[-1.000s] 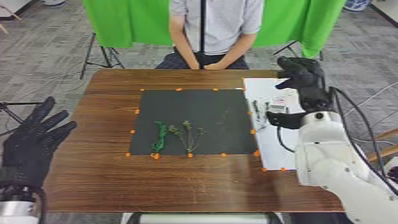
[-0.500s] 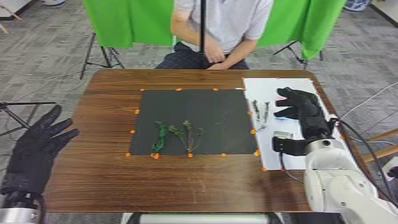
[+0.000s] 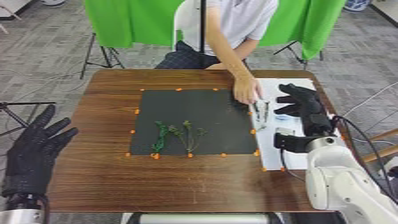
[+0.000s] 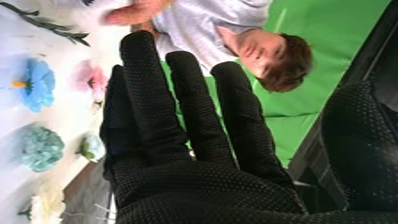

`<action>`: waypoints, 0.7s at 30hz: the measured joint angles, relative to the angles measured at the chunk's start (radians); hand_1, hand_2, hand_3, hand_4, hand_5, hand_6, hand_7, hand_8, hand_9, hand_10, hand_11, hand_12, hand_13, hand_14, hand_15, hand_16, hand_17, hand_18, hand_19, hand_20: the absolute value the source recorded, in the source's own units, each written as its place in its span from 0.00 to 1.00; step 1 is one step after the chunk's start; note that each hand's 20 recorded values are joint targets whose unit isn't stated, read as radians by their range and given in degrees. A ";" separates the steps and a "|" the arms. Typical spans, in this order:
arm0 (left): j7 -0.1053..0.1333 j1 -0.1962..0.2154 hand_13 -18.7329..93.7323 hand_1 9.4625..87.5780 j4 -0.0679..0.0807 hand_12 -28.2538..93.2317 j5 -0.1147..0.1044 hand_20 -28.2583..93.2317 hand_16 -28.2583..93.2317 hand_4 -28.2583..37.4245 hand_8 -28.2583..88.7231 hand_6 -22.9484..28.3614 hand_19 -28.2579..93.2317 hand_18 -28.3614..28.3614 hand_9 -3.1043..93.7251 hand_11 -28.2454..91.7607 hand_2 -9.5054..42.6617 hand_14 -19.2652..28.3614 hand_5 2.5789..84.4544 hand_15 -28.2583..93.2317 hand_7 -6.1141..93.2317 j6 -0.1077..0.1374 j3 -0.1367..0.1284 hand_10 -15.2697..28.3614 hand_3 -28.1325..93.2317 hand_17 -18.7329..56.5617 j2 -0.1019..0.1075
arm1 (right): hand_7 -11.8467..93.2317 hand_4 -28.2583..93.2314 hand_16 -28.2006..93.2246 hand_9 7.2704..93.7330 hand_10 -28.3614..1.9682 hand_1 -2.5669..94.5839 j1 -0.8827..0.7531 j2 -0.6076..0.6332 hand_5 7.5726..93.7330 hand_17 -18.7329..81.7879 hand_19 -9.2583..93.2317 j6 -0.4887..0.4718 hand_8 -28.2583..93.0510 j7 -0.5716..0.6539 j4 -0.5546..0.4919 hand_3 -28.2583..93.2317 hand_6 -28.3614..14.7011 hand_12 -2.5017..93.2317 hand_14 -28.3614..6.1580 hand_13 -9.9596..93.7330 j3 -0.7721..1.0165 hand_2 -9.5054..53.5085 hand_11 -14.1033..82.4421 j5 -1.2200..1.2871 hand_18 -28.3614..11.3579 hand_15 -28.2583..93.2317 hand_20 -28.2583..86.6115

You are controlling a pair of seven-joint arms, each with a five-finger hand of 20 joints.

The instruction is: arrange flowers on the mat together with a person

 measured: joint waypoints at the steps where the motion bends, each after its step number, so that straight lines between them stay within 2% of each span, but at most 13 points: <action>1: 0.005 -0.002 0.35 0.10 0.001 0.33 -0.010 0.37 0.20 0.00 0.17 0.50 0.55 0.83 0.34 0.38 0.32 0.86 0.33 0.58 0.16 -0.001 0.002 0.69 0.85 0.14 0.001 | 0.24 0.04 0.31 0.54 0.24 0.19 0.004 -0.001 0.50 0.30 0.65 0.001 0.14 0.000 0.000 0.84 0.56 0.17 0.16 0.55 -0.001 0.30 0.30 0.004 0.03 0.62 0.35; 4: 0.008 -0.014 0.35 0.10 0.004 0.33 -0.025 0.37 0.20 0.00 0.17 0.50 0.55 0.83 0.34 0.38 0.32 0.86 0.33 0.58 0.16 -0.003 0.008 0.69 0.85 0.14 0.001 | 0.24 0.04 0.31 0.54 0.24 0.19 0.019 -0.004 0.50 0.30 0.65 0.002 0.14 0.001 0.001 0.84 0.56 0.17 0.16 0.55 -0.006 0.30 0.30 0.006 0.02 0.62 0.35; 9: -0.014 -0.036 0.35 0.10 0.006 0.33 -0.018 0.36 0.20 0.00 0.17 0.51 0.55 0.83 0.34 0.38 0.32 0.86 0.33 0.58 0.16 -0.005 0.010 0.69 0.85 0.14 -0.009 | 0.24 0.04 0.31 0.55 0.24 0.19 0.040 -0.008 0.50 0.30 0.65 0.009 0.14 0.015 0.002 0.84 0.56 0.17 0.16 0.56 -0.018 0.30 0.30 -0.003 0.02 0.62 0.36; 14: -0.027 -0.041 0.35 0.10 0.006 0.33 -0.013 0.36 0.20 0.00 0.17 0.51 0.54 0.83 0.34 0.39 0.32 0.86 0.33 0.58 0.16 -0.005 0.010 0.69 0.85 0.14 -0.010 | 0.24 0.04 0.31 0.55 0.24 0.19 0.061 -0.011 0.50 0.30 0.65 0.017 0.14 0.045 0.003 0.84 0.56 0.17 0.16 0.56 -0.036 0.30 0.30 -0.039 0.02 0.62 0.36; 18: -0.026 -0.041 0.35 0.11 0.006 0.33 -0.015 0.36 0.20 0.00 0.17 0.51 0.54 0.83 0.34 0.39 0.32 0.86 0.32 0.58 0.16 -0.005 0.010 0.69 0.85 0.14 -0.009 | 0.24 0.04 0.31 0.55 0.23 0.19 0.066 -0.013 0.50 0.30 0.65 0.018 0.14 0.056 0.003 0.84 0.56 0.17 0.16 0.56 -0.039 0.30 0.30 -0.050 0.02 0.62 0.36; 21: -0.015 -0.036 0.35 0.11 0.006 0.33 -0.022 0.36 0.20 0.00 0.17 0.51 0.54 0.83 0.34 0.39 0.32 0.86 0.32 0.58 0.16 -0.003 0.015 0.69 0.85 0.13 0.001 | 0.24 0.04 0.31 0.55 0.23 0.19 0.066 -0.013 0.50 0.30 0.65 0.019 0.14 0.059 0.003 0.84 0.56 0.17 0.16 0.56 -0.039 0.30 0.30 -0.051 0.02 0.62 0.36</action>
